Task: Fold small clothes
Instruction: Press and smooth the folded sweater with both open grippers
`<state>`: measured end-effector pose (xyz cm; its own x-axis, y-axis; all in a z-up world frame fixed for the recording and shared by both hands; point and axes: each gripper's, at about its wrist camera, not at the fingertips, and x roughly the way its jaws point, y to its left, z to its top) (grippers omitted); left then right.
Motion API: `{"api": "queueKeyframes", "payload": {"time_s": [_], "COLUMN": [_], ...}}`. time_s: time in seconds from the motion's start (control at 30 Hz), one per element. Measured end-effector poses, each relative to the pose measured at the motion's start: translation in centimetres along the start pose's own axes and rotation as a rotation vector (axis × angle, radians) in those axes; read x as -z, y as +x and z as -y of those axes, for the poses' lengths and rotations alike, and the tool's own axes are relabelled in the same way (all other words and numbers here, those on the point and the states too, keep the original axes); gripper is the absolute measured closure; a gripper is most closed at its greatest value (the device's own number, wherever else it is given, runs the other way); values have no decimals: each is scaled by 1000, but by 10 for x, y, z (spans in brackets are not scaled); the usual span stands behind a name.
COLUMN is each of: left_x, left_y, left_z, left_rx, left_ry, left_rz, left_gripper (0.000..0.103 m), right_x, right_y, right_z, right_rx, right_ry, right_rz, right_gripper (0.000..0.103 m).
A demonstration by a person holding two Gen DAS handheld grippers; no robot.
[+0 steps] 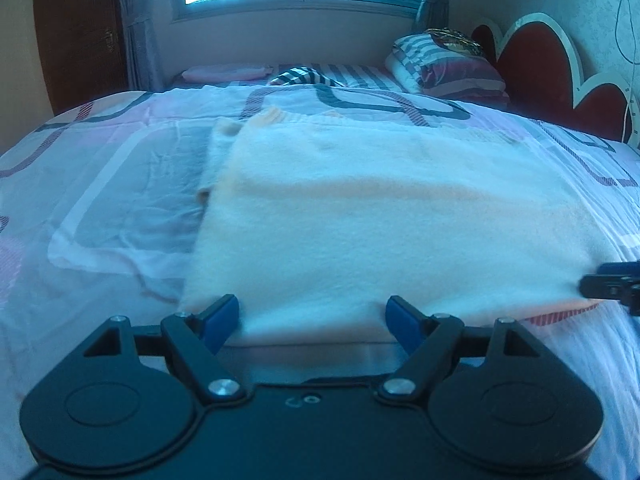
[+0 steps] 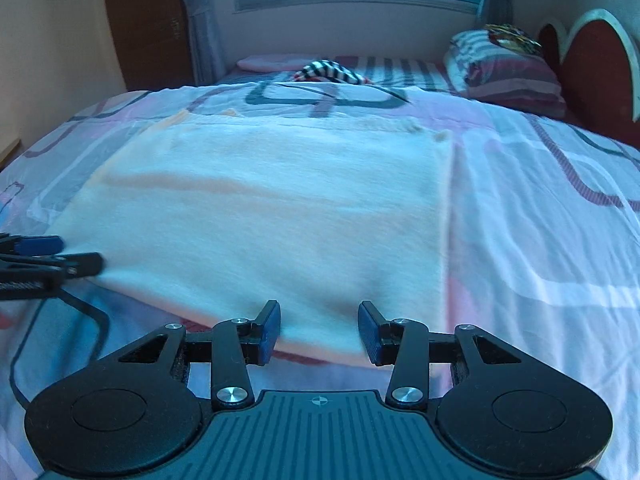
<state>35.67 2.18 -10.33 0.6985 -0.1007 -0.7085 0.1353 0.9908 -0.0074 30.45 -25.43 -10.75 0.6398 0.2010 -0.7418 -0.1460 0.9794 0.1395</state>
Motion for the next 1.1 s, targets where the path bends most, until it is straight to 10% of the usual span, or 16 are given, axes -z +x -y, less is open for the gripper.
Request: {"api": "queueKeyframes", "payload": {"time_s": [0.43,1.1], "left_x": [3,2], "left_y": [-1,-24], "left_z": [-8,-7], "left_rx": [11,-23], "left_ry": [3,22], "left_rz": [-12,11], "left_gripper": [22,25], "right_x": [11,-2], "right_y": [-11,-35], "right_z": [22,17], "right_rx": [-3,-9], "right_ry": [40,78], "right_rz": [-6,38], "right_gripper": [83,77]}}
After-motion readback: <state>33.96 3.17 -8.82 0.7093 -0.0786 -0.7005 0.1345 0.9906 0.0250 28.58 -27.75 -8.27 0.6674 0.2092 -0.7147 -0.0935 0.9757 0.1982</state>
